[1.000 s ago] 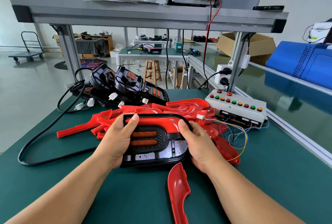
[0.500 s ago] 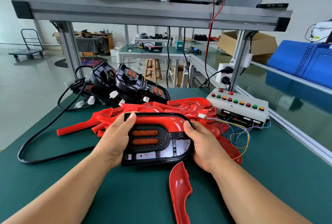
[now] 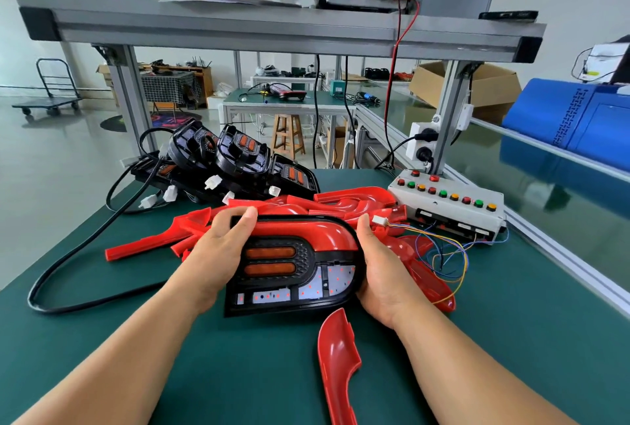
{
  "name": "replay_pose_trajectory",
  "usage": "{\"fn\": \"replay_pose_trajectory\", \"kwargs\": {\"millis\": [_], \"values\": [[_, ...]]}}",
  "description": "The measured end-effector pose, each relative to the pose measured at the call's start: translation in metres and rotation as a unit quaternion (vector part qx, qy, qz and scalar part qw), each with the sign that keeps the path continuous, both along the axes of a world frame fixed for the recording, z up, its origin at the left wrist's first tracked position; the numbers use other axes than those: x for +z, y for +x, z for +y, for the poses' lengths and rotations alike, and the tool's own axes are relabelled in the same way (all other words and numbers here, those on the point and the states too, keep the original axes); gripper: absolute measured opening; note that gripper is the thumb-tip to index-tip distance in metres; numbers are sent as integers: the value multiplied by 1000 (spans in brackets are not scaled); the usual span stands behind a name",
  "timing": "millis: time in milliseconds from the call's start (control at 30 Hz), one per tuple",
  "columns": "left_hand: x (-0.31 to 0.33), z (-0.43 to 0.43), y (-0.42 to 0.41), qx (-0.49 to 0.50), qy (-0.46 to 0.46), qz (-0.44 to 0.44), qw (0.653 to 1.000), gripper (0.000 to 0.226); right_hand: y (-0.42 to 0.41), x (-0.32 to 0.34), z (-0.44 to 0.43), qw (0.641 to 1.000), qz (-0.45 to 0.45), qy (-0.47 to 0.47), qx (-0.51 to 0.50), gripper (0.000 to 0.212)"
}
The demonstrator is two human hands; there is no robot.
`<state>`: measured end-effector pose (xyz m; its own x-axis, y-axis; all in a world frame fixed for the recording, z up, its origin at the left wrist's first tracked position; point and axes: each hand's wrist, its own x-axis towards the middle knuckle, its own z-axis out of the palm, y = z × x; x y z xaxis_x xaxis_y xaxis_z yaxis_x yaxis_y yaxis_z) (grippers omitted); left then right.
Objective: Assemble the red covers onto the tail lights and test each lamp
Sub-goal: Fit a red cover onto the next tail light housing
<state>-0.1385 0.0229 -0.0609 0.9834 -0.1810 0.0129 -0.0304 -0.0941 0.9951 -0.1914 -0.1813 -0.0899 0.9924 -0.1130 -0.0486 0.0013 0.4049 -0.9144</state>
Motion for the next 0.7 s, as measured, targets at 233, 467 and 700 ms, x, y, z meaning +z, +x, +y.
{"fn": "replay_pose_trajectory", "kwargs": {"millis": [233, 467, 700], "values": [[21, 1, -38, -203, 292, -497, 791, 29, 3, -1, 0, 1000, 16, 0, -8, 73], [1, -26, -68, -469, 350, -455, 671, 62, 4, -2, 2, 999, 33, -7, -28, 80], [-2, -26, -73, -349, 240, -428, 799, 15, 2, 0, 0, 1000, 30, 1, 0, 73]]}}
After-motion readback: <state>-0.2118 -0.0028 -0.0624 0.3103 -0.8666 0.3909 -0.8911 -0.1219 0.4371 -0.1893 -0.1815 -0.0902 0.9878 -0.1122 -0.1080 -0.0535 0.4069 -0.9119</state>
